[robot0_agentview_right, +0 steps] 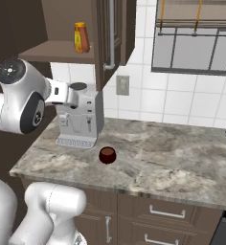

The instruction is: Pick the cinnamon and honey bottle from the cabinet and place them next to the mug.

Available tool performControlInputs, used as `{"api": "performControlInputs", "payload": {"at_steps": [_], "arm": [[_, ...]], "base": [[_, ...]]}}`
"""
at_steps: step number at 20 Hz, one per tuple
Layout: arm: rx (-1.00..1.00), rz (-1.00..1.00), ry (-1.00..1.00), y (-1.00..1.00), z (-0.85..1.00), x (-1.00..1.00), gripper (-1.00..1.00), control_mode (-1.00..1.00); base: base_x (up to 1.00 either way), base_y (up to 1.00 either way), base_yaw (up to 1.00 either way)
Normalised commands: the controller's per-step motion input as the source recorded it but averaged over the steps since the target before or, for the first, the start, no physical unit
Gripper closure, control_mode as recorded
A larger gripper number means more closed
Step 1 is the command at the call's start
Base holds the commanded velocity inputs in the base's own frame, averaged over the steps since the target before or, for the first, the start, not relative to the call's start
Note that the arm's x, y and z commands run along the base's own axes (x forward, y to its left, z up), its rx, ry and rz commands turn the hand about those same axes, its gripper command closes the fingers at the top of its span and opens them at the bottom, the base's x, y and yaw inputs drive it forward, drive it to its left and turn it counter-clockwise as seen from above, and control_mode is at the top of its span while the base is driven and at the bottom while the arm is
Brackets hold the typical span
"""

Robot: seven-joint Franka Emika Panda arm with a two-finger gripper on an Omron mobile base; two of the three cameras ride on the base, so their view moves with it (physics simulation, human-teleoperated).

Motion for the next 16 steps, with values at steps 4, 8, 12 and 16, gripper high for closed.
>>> {"api": "performControlInputs", "payload": {"at_steps": [4,8,12,16], "arm": [[0.00,0.00,-0.09,0.04,0.81,0.00,-1.00,-1.00],[0.00,0.00,-0.09,0.00,0.75,0.00,-1.00,-1.00],[0.00,0.00,0.04,0.00,0.69,0.01,-1.00,-1.00],[0.00,0.01,0.07,0.00,0.56,0.04,-1.00,-1.00]], "base": [[0.00,0.00,0.00],[0.00,0.00,0.00],[0.00,0.00,0.00],[0.00,0.00,0.00]]}}
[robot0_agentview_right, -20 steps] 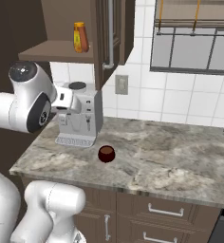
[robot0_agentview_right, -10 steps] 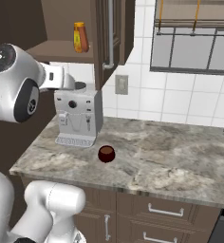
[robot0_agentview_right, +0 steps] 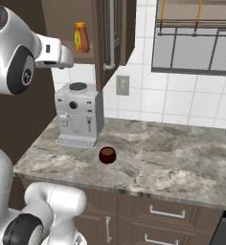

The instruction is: Pick the cinnamon and honey bottle from the cabinet and place them next to the mug.

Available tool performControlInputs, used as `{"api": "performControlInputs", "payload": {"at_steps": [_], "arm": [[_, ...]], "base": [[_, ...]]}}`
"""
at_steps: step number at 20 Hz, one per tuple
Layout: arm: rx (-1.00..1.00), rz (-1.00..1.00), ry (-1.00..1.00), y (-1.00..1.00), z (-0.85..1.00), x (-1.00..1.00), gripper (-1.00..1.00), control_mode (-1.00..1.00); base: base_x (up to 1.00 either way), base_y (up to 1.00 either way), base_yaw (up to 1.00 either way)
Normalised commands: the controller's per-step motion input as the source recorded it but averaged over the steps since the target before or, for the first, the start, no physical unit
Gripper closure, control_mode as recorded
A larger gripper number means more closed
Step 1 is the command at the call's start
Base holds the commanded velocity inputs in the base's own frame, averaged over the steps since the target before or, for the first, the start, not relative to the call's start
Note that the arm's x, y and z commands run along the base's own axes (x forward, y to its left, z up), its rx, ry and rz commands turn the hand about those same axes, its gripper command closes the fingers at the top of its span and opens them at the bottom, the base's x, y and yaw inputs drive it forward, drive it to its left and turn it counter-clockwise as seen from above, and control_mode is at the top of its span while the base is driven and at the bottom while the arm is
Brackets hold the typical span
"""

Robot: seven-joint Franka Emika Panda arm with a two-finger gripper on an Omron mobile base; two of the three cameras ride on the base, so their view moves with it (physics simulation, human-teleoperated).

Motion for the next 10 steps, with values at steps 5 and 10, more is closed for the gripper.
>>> {"api": "performControlInputs", "payload": {"at_steps": [5,10], "arm": [[0.00,0.01,0.05,0.00,0.15,0.26,-1.00,-1.00],[0.00,0.00,-0.03,0.00,-0.12,0.13,-1.00,-1.00]], "base": [[0.00,0.00,0.00],[0.00,0.00,0.00]]}}
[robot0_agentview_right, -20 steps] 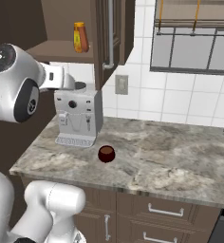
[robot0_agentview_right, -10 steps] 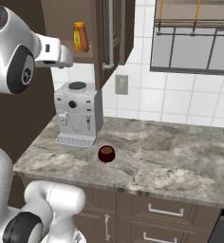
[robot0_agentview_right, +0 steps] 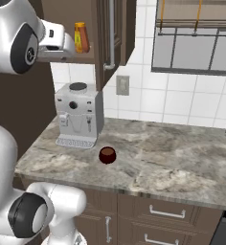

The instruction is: Pick the cinnamon and honey bottle from the cabinet and place them next to the mug.

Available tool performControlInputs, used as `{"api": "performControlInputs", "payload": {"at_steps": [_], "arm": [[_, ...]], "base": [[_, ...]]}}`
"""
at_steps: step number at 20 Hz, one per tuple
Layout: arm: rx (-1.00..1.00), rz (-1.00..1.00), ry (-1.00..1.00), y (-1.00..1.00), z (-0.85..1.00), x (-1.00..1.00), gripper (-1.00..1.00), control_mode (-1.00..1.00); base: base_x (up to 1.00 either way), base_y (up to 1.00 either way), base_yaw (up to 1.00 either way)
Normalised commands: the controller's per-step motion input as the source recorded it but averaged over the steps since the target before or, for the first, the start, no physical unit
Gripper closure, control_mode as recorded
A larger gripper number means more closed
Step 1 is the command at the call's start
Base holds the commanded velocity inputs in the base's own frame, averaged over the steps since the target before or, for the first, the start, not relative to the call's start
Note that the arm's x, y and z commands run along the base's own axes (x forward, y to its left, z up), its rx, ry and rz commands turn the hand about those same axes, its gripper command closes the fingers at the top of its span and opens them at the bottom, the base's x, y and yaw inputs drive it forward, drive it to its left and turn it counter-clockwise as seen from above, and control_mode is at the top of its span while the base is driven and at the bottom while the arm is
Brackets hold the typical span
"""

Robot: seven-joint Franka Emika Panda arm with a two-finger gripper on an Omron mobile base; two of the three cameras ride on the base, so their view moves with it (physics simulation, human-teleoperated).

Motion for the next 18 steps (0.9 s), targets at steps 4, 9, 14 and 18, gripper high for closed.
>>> {"api": "performControlInputs", "payload": {"at_steps": [4,9,14,18], "arm": [[0.00,0.00,0.00,0.21,0.00,0.46,-1.00,-1.00],[0.00,0.00,0.00,0.38,-0.02,0.61,-1.00,-1.00],[0.00,-0.03,0.00,0.26,-0.22,0.72,-1.00,-1.00],[0.00,-0.12,0.00,0.01,-0.02,0.60,-1.00,-1.00]], "base": [[0.00,0.00,0.00],[0.00,0.00,0.00],[0.00,0.00,0.00],[0.00,0.00,0.00]]}}
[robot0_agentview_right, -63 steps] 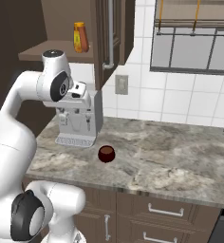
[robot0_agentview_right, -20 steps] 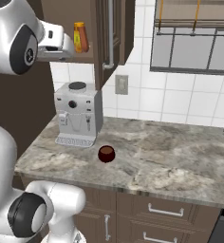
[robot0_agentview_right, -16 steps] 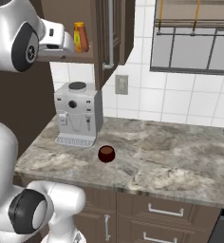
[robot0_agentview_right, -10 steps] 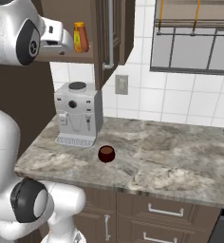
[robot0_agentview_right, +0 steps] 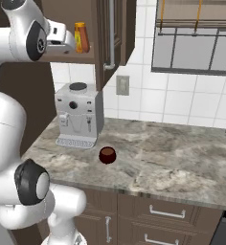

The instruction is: Pick the cinnamon and honey bottle from the cabinet and place them next to the mug.

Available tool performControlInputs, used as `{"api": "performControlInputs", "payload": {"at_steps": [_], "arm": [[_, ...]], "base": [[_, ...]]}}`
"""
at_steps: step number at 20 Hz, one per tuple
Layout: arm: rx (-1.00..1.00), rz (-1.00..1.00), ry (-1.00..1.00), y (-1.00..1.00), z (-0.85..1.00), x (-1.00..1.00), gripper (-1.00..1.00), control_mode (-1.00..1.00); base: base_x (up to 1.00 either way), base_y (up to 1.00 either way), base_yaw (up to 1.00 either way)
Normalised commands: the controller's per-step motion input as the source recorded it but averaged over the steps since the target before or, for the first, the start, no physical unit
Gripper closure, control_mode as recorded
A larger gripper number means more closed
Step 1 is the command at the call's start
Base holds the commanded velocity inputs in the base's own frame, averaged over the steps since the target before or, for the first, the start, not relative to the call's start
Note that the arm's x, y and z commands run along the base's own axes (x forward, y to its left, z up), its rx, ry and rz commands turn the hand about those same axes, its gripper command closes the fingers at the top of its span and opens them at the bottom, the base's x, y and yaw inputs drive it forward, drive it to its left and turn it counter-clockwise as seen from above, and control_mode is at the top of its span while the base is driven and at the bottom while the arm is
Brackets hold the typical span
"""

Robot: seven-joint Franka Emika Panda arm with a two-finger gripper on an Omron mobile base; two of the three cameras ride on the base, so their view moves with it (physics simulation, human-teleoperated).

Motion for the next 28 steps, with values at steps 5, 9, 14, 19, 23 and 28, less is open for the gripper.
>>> {"api": "performControlInputs", "payload": {"at_steps": [5,9,14,19,23,28], "arm": [[0.00,-0.14,0.00,0.00,0.00,0.38,-1.00,-1.00],[0.00,-0.06,0.00,0.00,0.00,0.31,-1.00,-1.00],[0.00,0.01,0.00,-0.11,0.00,0.48,-1.00,-1.00],[0.00,0.06,0.00,-0.05,0.00,0.31,-1.00,-1.00],[0.00,0.10,0.00,0.00,0.00,0.26,-1.00,-1.00],[0.00,0.10,0.00,0.00,0.01,0.26,-1.00,-1.00]], "base": [[0.00,0.00,0.00],[0.00,0.00,0.00],[0.00,0.00,0.00],[0.00,0.00,0.00],[0.00,0.00,0.00],[0.00,0.00,0.00]]}}
